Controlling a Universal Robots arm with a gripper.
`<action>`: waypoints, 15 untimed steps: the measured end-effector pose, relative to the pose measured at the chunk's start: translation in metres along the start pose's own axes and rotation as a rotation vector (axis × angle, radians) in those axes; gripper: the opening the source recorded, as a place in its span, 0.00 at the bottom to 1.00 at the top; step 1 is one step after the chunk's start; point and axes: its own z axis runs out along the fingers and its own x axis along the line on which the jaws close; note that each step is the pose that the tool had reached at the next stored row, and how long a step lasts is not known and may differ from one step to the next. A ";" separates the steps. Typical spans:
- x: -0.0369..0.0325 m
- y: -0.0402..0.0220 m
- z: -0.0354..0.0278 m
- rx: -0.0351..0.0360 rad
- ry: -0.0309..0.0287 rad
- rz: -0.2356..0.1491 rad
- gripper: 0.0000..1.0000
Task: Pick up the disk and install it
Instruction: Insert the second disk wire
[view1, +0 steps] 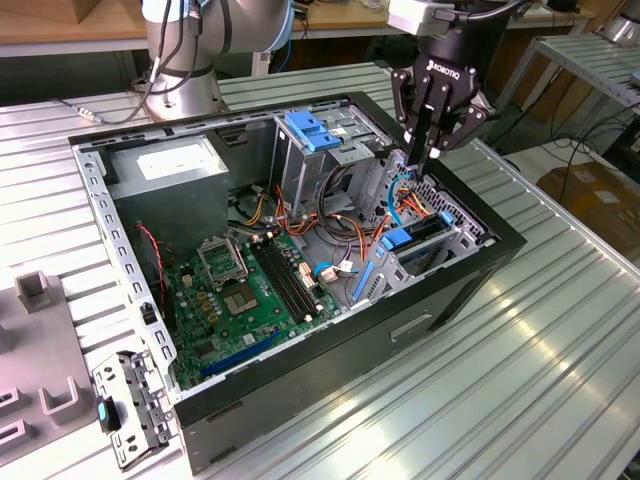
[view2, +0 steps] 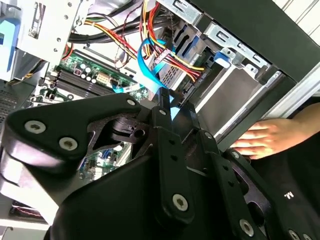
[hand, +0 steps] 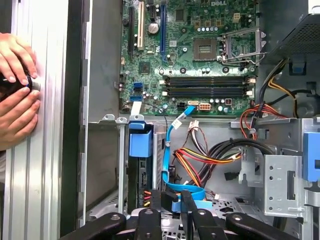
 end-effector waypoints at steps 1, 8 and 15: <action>-0.0008 -0.0001 0.0009 0.0000 0.0049 0.000 0.30; -0.0055 -0.0015 0.0083 -0.0008 0.0597 0.003 0.29; -0.0087 -0.0028 0.0140 -0.0013 0.0960 0.004 0.11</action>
